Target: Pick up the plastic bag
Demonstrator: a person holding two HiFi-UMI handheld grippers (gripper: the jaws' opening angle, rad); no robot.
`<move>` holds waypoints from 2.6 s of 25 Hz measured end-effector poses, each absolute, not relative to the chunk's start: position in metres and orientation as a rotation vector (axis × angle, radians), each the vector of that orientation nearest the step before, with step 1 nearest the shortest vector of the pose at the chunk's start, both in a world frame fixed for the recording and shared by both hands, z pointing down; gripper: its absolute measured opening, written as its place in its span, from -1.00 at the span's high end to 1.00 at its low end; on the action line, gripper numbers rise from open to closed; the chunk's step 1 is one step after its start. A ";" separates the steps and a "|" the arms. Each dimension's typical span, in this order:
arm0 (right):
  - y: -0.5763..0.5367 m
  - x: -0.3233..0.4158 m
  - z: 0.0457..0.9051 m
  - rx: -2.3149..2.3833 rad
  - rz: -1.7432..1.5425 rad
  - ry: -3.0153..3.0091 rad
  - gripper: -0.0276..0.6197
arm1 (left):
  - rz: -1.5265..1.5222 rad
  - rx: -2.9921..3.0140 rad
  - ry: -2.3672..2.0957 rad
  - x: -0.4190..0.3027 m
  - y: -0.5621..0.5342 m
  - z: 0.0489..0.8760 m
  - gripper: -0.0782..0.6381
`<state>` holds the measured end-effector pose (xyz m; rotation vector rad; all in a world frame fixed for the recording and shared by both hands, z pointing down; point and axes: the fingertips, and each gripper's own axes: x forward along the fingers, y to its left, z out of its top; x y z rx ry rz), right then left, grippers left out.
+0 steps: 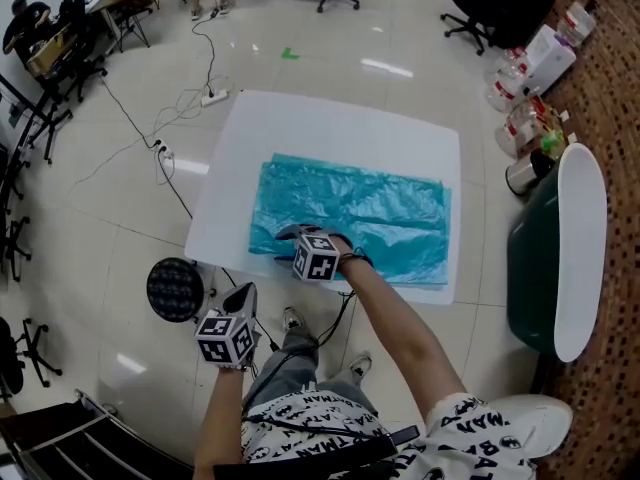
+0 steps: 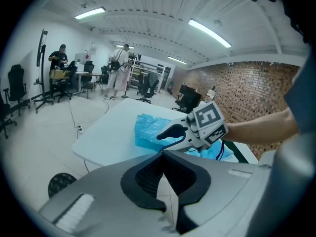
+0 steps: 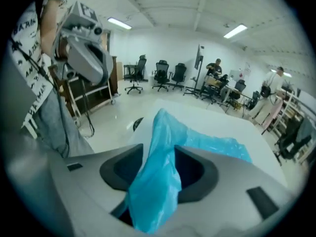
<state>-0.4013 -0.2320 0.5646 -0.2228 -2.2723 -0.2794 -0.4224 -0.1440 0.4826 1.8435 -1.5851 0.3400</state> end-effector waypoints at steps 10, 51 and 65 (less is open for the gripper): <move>-0.327 -0.187 0.535 0.842 0.452 -2.353 -0.25 | 0.479 2.020 -1.532 -0.397 -0.214 0.507 0.78; -0.143 -0.069 0.457 1.304 0.667 -2.408 0.88 | 0.377 2.018 -1.598 -0.291 -0.123 0.451 0.78; -0.133 -0.128 0.390 1.514 0.514 -2.364 0.88 | 0.291 2.147 -1.504 -0.354 -0.123 0.424 0.78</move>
